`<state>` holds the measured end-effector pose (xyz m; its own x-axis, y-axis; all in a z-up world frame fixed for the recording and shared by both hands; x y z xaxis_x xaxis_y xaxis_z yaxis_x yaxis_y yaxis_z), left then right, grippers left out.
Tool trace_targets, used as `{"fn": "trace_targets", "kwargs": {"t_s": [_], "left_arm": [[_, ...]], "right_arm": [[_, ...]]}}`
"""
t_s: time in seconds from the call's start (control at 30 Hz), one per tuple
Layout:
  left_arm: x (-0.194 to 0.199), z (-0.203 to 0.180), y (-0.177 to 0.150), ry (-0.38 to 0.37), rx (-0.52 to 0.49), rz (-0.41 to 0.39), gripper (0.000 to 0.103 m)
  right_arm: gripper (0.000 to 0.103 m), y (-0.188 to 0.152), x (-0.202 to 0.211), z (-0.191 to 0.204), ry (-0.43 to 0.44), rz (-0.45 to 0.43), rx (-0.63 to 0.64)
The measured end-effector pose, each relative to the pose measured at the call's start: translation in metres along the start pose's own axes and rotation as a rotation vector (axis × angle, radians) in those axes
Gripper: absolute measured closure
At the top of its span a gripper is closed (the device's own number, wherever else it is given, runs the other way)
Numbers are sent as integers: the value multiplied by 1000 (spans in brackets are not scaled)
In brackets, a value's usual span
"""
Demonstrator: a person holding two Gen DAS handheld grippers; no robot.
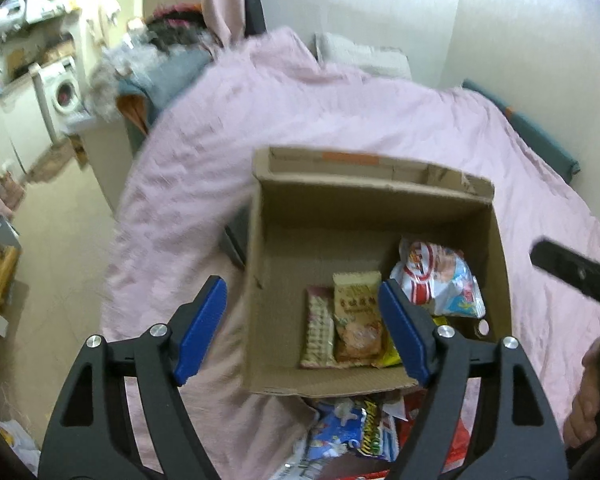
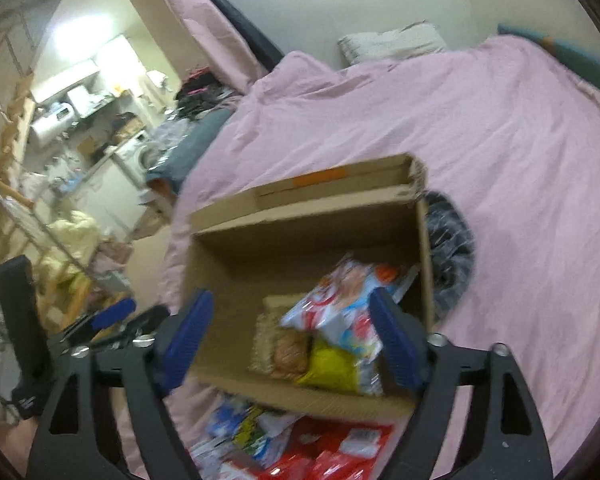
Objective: Organize snacks
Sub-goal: 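Open both grippers and lift them out of the box, then grasp the white stick packet with the left gripper while the right reaches the red bag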
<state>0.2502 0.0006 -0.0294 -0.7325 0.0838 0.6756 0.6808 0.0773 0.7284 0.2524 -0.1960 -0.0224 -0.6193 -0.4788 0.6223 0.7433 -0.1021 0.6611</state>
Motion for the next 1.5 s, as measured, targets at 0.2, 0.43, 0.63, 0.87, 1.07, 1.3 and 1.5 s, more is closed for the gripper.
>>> {"fn": "trace_targets", "kwargs": {"t_s": [0.2, 0.43, 0.63, 0.87, 1.07, 1.3, 1.5], "left_arm": [[27, 10, -8, -34, 59, -9, 24], [49, 30, -31, -52, 153, 17, 6], [46, 27, -57, -53, 112, 97, 5], [31, 36, -83, 22, 66, 190, 5], [1, 52, -123, 22, 91, 392, 5], [-39, 26, -175, -85, 43, 641, 5], [-54, 9, -188, -78, -13, 688, 17]], "right_arm": [[9, -20, 20, 3, 11, 7, -33], [8, -44, 38, 2, 6, 17, -69], [1, -71, 48, 3, 53, 62, -113], [1, -94, 42, -14, -7, 113, -138], [1, -112, 30, -41, -64, 184, -194], [1, -113, 25, -42, -61, 200, -200], [1, -114, 24, -44, -57, 209, -196]]}}
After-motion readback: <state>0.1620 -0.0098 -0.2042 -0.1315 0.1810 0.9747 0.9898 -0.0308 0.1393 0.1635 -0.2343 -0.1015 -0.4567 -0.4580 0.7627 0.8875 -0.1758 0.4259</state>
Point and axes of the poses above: each gripper's, at about its wrist camera, not at the fingertips, and x roughly against the way its jaws point, z to its left, y to its top, the point moved 7 cm from there along -x, roughly the way its jaws point, and after that the axes turned 3 degrees about -y, right-handed, at the moved point
